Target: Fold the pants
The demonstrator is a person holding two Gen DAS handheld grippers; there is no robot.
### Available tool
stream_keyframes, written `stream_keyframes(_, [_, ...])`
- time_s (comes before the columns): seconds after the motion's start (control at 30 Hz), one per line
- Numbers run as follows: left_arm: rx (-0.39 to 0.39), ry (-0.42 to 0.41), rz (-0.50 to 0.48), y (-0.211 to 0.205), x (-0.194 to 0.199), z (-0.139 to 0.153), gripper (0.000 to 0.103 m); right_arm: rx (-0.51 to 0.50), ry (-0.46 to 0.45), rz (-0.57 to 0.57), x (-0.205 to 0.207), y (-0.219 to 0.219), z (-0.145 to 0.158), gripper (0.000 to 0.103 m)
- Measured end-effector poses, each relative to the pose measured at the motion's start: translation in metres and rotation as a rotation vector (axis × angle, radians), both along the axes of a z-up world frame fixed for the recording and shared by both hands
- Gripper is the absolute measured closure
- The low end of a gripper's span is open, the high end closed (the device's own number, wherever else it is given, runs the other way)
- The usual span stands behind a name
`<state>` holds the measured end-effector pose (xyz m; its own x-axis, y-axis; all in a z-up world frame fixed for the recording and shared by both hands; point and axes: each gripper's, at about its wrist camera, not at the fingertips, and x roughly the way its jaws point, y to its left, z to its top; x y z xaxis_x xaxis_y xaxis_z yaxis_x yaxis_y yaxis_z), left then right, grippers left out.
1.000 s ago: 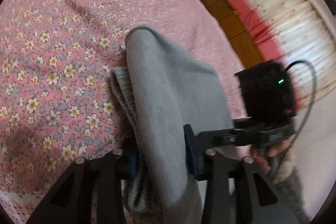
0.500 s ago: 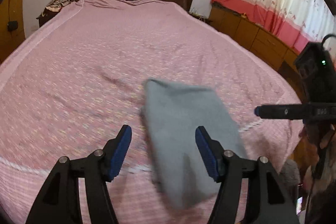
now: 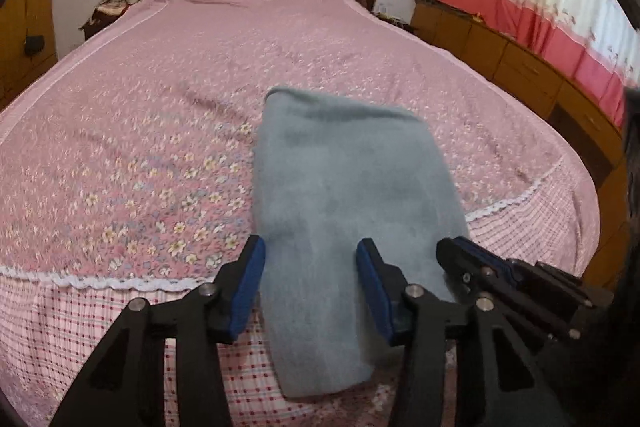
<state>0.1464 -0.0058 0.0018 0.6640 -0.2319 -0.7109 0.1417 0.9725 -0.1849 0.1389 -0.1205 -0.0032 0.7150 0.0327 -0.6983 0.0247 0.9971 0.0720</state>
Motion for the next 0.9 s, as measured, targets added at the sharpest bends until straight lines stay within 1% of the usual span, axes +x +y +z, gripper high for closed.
stream_keyframes(0.03, [-0.008, 0.001, 0.002, 0.001, 0.003, -0.004, 0.053, 0.001, 0.022, 0.001, -0.001, -0.003, -0.003, 0.094])
stream_keyframes(0.07, [-0.008, -0.020, 0.006, 0.001, 0.000, -0.002, 0.053, 0.015, 0.030, -0.003, 0.001, -0.005, -0.002, 0.094])
stream_keyframes(0.13, [0.003, -0.045, 0.016, 0.002, -0.009, 0.002, 0.054, 0.062, 0.029, -0.020, -0.002, -0.013, 0.004, 0.093])
stream_keyframes(0.23, [-0.027, -0.117, 0.028, 0.002, -0.022, 0.022, 0.054, 0.140, -0.073, 0.011, -0.032, -0.023, 0.027, 0.093])
stream_keyframes(0.33, [-0.041, -0.202, 0.041, 0.006, -0.038, 0.039, 0.054, 0.171, -0.160, 0.086, -0.048, -0.025, 0.034, 0.093])
stream_keyframes(0.37, [-0.044, -0.228, 0.048, 0.007, -0.042, 0.043, 0.054, 0.207, -0.178, 0.121, -0.052, -0.029, 0.032, 0.093])
stream_keyframes(0.4, [-0.057, -0.257, 0.053, 0.009, -0.047, 0.046, 0.054, 0.296, -0.210, 0.151, -0.056, -0.038, 0.029, 0.094])
stream_keyframes(0.43, [-0.080, -0.282, 0.047, 0.010, -0.051, 0.047, 0.054, 0.395, -0.248, 0.154, -0.063, -0.050, 0.025, 0.094])
stream_keyframes(0.47, [-0.094, -0.291, 0.042, 0.011, -0.053, 0.047, 0.054, 0.529, -0.286, 0.153, -0.068, -0.065, 0.018, 0.094])
stream_keyframes(0.5, [-0.101, -0.288, 0.039, 0.011, -0.053, 0.046, 0.056, 0.655, -0.301, 0.157, -0.069, -0.077, 0.008, 0.095])
stream_keyframes(0.53, [-0.116, -0.263, 0.026, 0.010, -0.051, 0.041, 0.074, 0.761, -0.294, 0.181, -0.067, -0.084, -0.001, 0.096])
stream_keyframes(0.57, [-0.138, -0.230, 0.004, 0.010, -0.047, 0.036, 0.092, 0.778, -0.268, 0.187, -0.062, -0.085, -0.007, 0.098])
stream_keyframes(0.6, [-0.156, -0.207, -0.014, 0.009, -0.045, 0.032, 0.093, 0.720, -0.239, 0.163, -0.059, -0.082, -0.009, 0.098])
stream_keyframes(0.63, [-0.159, -0.186, -0.026, 0.007, -0.042, 0.026, 0.093, 0.625, -0.217, 0.133, -0.057, -0.077, -0.011, 0.098])
stream_keyframes(0.67, [-0.139, -0.169, -0.023, 0.004, -0.041, 0.020, 0.093, 0.583, -0.207, 0.130, -0.058, -0.072, -0.012, 0.099])
stream_keyframes(0.7, [-0.119, -0.142, -0.016, 0.002, -0.037, 0.013, 0.093, 0.543, -0.172, 0.123, -0.053, -0.068, -0.018, 0.099])
stream_keyframes(0.73, [-0.117, -0.097, -0.015, 0.002, -0.032, 0.003, 0.093, 0.517, -0.126, 0.116, -0.048, -0.065, -0.025, 0.099])
stream_keyframes(0.77, [-0.119, -0.067, -0.011, 0.001, -0.028, -0.005, 0.093, 0.513, -0.105, 0.114, -0.046, -0.063, -0.029, 0.099])
stream_keyframes(0.8, [-0.125, -0.054, -0.004, 0.003, -0.026, -0.010, 0.093, 0.520, -0.104, 0.113, -0.045, -0.064, -0.030, 0.099])
stream_keyframes(0.87, [-0.134, -0.078, -0.001, 0.005, -0.030, -0.004, 0.093, 0.527, -0.119, 0.101, -0.049, -0.067, -0.023, 0.099])
stream_keyframes(0.9, [-0.126, -0.098, 0.005, 0.005, -0.035, 0.002, 0.093, 0.503, -0.167, 0.086, -0.056, -0.070, -0.013, 0.099])
